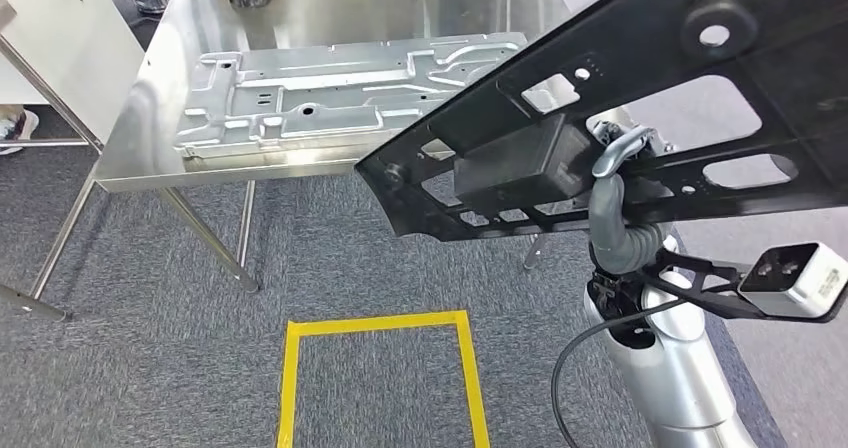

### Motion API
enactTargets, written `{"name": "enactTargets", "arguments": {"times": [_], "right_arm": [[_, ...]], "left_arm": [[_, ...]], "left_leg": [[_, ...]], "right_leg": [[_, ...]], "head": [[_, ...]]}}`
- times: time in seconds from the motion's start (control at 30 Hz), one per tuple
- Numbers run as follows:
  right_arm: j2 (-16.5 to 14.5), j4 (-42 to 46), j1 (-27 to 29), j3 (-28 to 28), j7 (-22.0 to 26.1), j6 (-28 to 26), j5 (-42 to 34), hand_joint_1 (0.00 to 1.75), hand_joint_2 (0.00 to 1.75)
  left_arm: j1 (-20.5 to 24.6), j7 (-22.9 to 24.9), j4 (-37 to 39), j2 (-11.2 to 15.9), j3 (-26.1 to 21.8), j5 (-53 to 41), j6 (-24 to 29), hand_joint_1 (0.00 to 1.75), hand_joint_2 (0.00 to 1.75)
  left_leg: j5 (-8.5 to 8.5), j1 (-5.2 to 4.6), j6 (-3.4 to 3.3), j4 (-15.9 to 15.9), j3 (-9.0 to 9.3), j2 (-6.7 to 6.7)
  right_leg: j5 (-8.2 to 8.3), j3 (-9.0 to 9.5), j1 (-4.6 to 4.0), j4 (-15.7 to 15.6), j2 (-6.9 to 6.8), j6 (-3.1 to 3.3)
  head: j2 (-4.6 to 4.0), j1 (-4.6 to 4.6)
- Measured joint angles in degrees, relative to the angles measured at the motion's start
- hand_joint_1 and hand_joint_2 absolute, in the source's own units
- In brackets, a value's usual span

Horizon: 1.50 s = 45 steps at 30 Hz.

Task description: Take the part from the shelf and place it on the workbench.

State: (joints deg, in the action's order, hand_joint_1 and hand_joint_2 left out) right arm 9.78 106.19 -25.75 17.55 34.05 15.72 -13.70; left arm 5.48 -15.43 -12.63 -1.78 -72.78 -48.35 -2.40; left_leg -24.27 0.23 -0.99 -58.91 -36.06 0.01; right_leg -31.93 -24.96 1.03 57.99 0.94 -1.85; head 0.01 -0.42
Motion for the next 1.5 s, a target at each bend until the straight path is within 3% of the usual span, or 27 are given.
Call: {"name": "enactTargets", "arguments": {"times": [0.03,0.1,0.17,0.23,0.27,0.3,0.4,0.43,0.47,0.53,0.6,0.63,0.7,0.77,0.8,0.83,0.9,0.93,0.97,1.07,1.13,1.2,1.27,1.3,1.4,1.43,1.5], "right_arm": [[0.0,0.0,-0.1,0.0,0.0,-0.1,0.0,1.75,1.75],[0.0,-0.1,-0.2,0.0,0.0,-0.2,0.0,1.75,1.75],[0.0,-0.3,-0.1,0.0,0.0,-0.3,0.1,1.75,1.75],[0.0,-0.4,0.0,-0.1,0.0,-0.4,0.1,1.75,1.75],[0.0,-0.5,0.0,-0.1,0.0,-0.5,0.3,1.75,1.75],[-0.1,-0.5,0.1,-0.1,-0.1,-0.8,0.5,1.75,1.75],[0.0,-0.7,0.7,-0.3,-0.3,-2.0,1.6,1.75,1.75],[0.0,-0.8,0.9,-0.5,-0.5,-2.3,1.8,1.75,1.75],[0.0,-0.7,0.9,-0.6,-0.5,-2.5,1.8,1.75,1.75],[0.0,-0.5,0.6,-0.9,-0.6,-2.7,1.9,1.75,1.75],[0.1,-0.4,0.5,-1.1,-0.5,-2.7,1.8,1.75,1.75],[0.1,-0.4,0.6,-1.1,-0.5,-2.7,1.7,1.75,1.75],[0.1,-0.5,0.8,-1.1,-0.4,-2.6,1.7,1.75,1.75],[0.1,-0.6,0.8,-1.1,-0.4,-2.6,1.5,1.75,1.75],[0.1,-0.8,0.8,-1.1,-0.4,-2.5,1.4,1.75,1.75],[0.1,-0.9,0.8,-1.1,-0.3,-2.5,1.2,1.75,1.75],[0.1,-1.1,0.8,-1.1,-0.3,-2.5,0.9,1.75,1.75],[0.1,-1.2,0.8,-1.1,-0.3,-2.5,0.9,1.75,1.75],[0.1,-1.3,0.8,-1.1,-0.2,-2.5,0.8,1.75,1.75],[0.1,-1.2,0.6,-1.3,-0.1,-2.7,0.8,1.75,1.75],[0.1,-1.1,0.5,-1.5,0.0,-2.9,0.8,1.75,1.75],[0.2,-1.1,0.7,-1.6,0.1,-3.2,0.8,1.75,1.75],[0.3,-0.9,1.0,-1.8,0.2,-3.8,1.2,1.75,1.75],[0.4,-0.8,1.2,-2.0,0.3,-4.4,1.6,1.75,1.75],[0.6,0.0,1.9,-2.5,0.9,-6.2,3.1,1.75,1.75],[0.6,0.4,2.1,-2.7,1.0,-7.0,3.7,1.75,1.75],[0.8,1.1,2.4,-3.3,0.6,-9.5,5.9,1.75,1.75]], "left_arm": [[0.1,0.0,0.0,0.0,0.0,0.0,0.0,0.00,1.75],[0.1,-0.1,0.0,0.0,0.0,0.0,0.0,0.00,1.75],[0.0,-0.1,0.0,0.0,0.0,0.0,0.0,0.00,1.75],[-0.1,-0.1,0.0,0.0,0.0,0.0,0.0,0.00,1.75],[-0.1,-0.1,0.0,0.0,0.0,0.0,0.0,0.00,1.75],[-0.2,0.0,0.0,0.0,0.0,0.0,0.0,0.00,1.75],[-0.2,0.0,0.0,-0.2,0.0,0.2,0.0,0.00,1.75],[-0.2,0.0,0.1,-0.2,0.0,0.2,0.0,0.00,1.75],[-0.1,0.1,0.1,-0.2,0.0,0.2,0.0,0.00,1.75],[0.3,0.0,0.1,-0.1,0.0,0.2,0.0,0.00,1.75],[0.6,0.0,0.0,0.0,0.0,0.2,-0.1,0.00,1.75],[0.6,0.0,0.0,0.0,0.0,0.2,0.0,0.00,1.75],[0.4,0.0,0.0,0.0,0.0,0.2,0.1,0.00,1.75],[0.2,0.1,0.0,0.0,0.0,0.3,0.2,0.00,1.75],[0.2,0.2,0.0,0.0,0.0,0.3,0.2,0.00,1.75],[0.0,0.2,0.0,0.0,0.0,0.3,0.2,0.00,1.75],[-0.2,0.2,0.0,0.0,0.0,0.3,0.2,0.00,1.75],[-0.3,0.2,0.0,0.0,0.0,0.3,0.2,0.00,1.75],[-0.4,0.2,0.0,0.0,0.0,0.3,0.3,0.00,1.75],[-0.1,0.1,0.0,0.0,0.0,0.3,0.3,0.00,1.75],[0.0,0.0,0.0,0.0,0.0,0.3,0.2,0.00,1.75],[0.1,-0.1,0.0,0.0,0.0,0.3,0.2,0.00,1.75],[0.0,-0.2,0.0,0.0,0.0,0.3,0.3,0.00,1.75],[0.0,-0.3,0.0,0.0,0.0,0.3,0.3,0.00,1.75],[0.0,-0.5,0.1,-0.3,0.0,0.4,0.3,0.00,1.75],[0.0,-0.4,0.1,-0.4,0.0,0.4,0.4,0.00,1.75],[-0.1,-0.3,0.1,-0.5,-0.1,0.6,0.6,0.00,1.75]], "left_leg": [[-0.45,0.13,-0.39,0.5,0.88,-0.05],[-1.44,0.30,-0.92,1.5,2.83,-0.14],[-2.85,0.31,-1.16,1.8,4.78,-0.25],[-4.58,0.31,-1.12,1.9,7.03,-0.44],[-5.56,0.31,-1.04,1.9,8.34,-0.52],[-6.57,0.30,-0.94,1.9,9.66,-0.57],[-9.59,0.10,-0.24,2.1,12.93,-0.68],[-10.18,0.01,0.12,2.4,13.74,-0.67],[-10.10,-0.06,0.53,2.3,14.06,-0.64],[-7.89,-0.12,1.16,-0.7,12.95,-0.51],[-5.74,-0.04,1.66,-7.6,8.81,-0.44],[-6.34,0.06,1.86,-11.0,6.28,-0.40],[-10.98,0.11,2.15,-14.8,1.69,-0.38],[-14.71,0.11,2.06,-13.9,-1.03,-0.38],[-14.04,0.10,1.88,-11.8,-1.59,-0.38],[-10.90,0.06,1.59,-8.7,-1.74,-0.38],[-1.99,-0.19,0.91,-2.2,-2.15,-0.45],[1.25,-0.35,0.60,-0.3,-2.24,-0.50],[2.68,-0.45,0.34,0.7,-2.29,-0.54],[2.47,-0.27,-0.56,1.1,-0.80,-0.50],[1.84,-0.19,-1.06,1.3,0.20,-0.46],[1.01,-0.26,-1.30,1.3,0.97,-0.46],[0.16,-0.41,-1.35,1.3,1.93,-0.50],[-0.33,-0.51,-1.36,1.3,2.53,-0.55],[-1.63,-0.78,-1.20,1.3,4.17,-0.71],[-1.96,-0.81,-0.96,1.4,4.38,-0.74],[-2.24,-0.89,-0.35,1.1,4.58,-0.78]], "right_leg": [[0.89,-1.37,0.04,2.6,-0.13,-0.25],[1.28,-6.35,0.12,9.6,-0.39,-0.56],[-1.57,-11.99,0.12,14.8,-0.47,-0.68],[-4.65,-15.56,0.11,15.3,-0.54,-0.60],[-4.53,-16.36,0.07,13.4,-0.58,-0.49],[-2.43,-16.65,-0.05,10.5,-0.66,-0.27],[9.92,-16.64,-0.74,2.5,-0.95,0.88],[11.88,-16.48,-0.85,1.7,-0.87,1.29],[11.50,-16.14,-0.89,1.8,-0.69,1.62],[10.63,-14.85,-0.68,1.1,-0.41,2.34],[9.66,-12.71,-0.48,0.0,-0.36,2.87],[9.05,-11.58,-0.43,-0.5,-0.34,3.03],[7.65,-9.47,-0.42,-1.0,-0.16,3.16],[6.03,-7.32,-0.45,-1.1,0.05,3.13],[5.18,-6.18,-0.50,-1.1,0.11,3.08],[4.35,-5.17,-0.55,-1.2,0.13,3.01],[2.85,-3.67,-0.80,-1.0,0.34,2.60],[2.18,-3.24,-0.88,-1.0,0.52,2.28],[1.87,-2.93,-0.96,-0.7,0.70,1.92],[1.80,-3.29,-0.88,1.8,0.49,1.08],[0.43,-6.55,-0.76,7.6,-0.06,0.63],[-2.86,-11.29,-0.68,14.3,-0.30,0.23],[-4.10,-13.87,-0.69,15.6,-0.34,0.21],[-2.62,-13.83,-0.76,13.4,-0.34,0.41],[5.65,-11.32,-1.44,2.6,-0.48,1.79],[7.22,-10.85,-1.68,0.6,-0.54,2.21],[7.60,-10.54,-1.79,-0.4,-0.52,2.71]], "head": [[0.00,0.07],[0.00,0.27],[0.01,0.36],[0.00,0.42],[0.00,0.44],[-0.01,0.45],[-0.01,0.52],[-0.01,0.55],[-0.01,0.56],[-0.01,0.57],[-0.01,0.38],[-0.01,0.28],[-0.01,0.16],[0.00,0.17],[0.00,0.15],[-0.01,0.17],[0.00,0.17],[0.00,0.19],[0.00,0.22],[-0.01,0.52],[0.00,0.72],[0.00,0.77],[-0.01,0.78],[-0.01,0.78],[-0.01,0.79],[-0.01,0.83],[-0.01,0.87]]}}
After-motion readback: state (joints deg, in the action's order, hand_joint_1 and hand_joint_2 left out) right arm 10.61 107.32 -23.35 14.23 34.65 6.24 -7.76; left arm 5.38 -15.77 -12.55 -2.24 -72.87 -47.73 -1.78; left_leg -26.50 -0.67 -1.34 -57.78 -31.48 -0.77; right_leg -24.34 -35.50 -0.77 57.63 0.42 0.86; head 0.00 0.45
